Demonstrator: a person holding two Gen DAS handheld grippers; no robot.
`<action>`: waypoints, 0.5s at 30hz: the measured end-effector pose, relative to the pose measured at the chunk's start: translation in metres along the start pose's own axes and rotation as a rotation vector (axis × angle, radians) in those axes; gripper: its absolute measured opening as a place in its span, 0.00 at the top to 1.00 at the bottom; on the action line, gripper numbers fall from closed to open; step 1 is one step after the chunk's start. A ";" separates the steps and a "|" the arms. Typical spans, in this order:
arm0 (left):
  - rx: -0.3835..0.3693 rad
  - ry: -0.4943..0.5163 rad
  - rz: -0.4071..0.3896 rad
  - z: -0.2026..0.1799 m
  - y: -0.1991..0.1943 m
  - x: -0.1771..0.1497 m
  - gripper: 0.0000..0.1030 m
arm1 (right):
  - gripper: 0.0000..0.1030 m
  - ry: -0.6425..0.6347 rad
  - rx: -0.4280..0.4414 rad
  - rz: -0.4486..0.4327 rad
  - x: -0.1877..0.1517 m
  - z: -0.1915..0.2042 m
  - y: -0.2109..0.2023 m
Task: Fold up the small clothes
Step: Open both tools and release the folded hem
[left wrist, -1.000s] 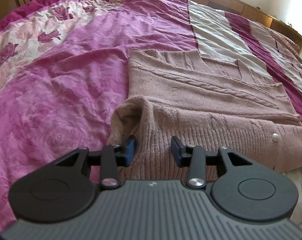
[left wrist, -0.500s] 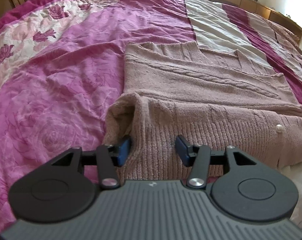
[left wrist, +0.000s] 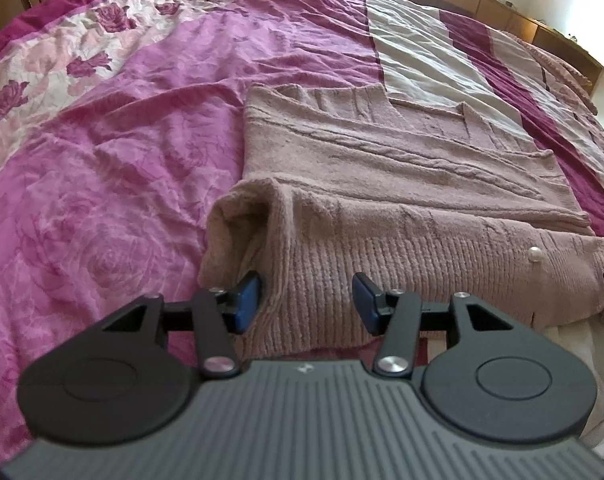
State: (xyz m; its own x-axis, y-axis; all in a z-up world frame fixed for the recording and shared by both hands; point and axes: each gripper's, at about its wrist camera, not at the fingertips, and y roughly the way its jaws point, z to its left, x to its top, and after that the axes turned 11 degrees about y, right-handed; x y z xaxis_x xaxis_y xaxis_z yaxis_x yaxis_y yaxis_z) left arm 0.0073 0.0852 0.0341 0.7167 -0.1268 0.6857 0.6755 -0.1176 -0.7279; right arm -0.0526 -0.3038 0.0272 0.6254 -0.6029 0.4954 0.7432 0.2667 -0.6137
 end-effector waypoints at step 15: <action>-0.020 -0.029 -0.008 0.008 0.009 0.003 0.54 | 0.64 -0.029 -0.021 0.000 0.000 -0.003 0.005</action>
State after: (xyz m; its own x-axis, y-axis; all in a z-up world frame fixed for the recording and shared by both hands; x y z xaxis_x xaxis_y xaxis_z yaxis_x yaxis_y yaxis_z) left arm 0.0173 0.0913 0.0294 0.7160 -0.0967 0.6914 0.6782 -0.1386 -0.7217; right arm -0.0501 -0.3050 0.0221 0.6322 -0.5810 0.5126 0.7382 0.2507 -0.6262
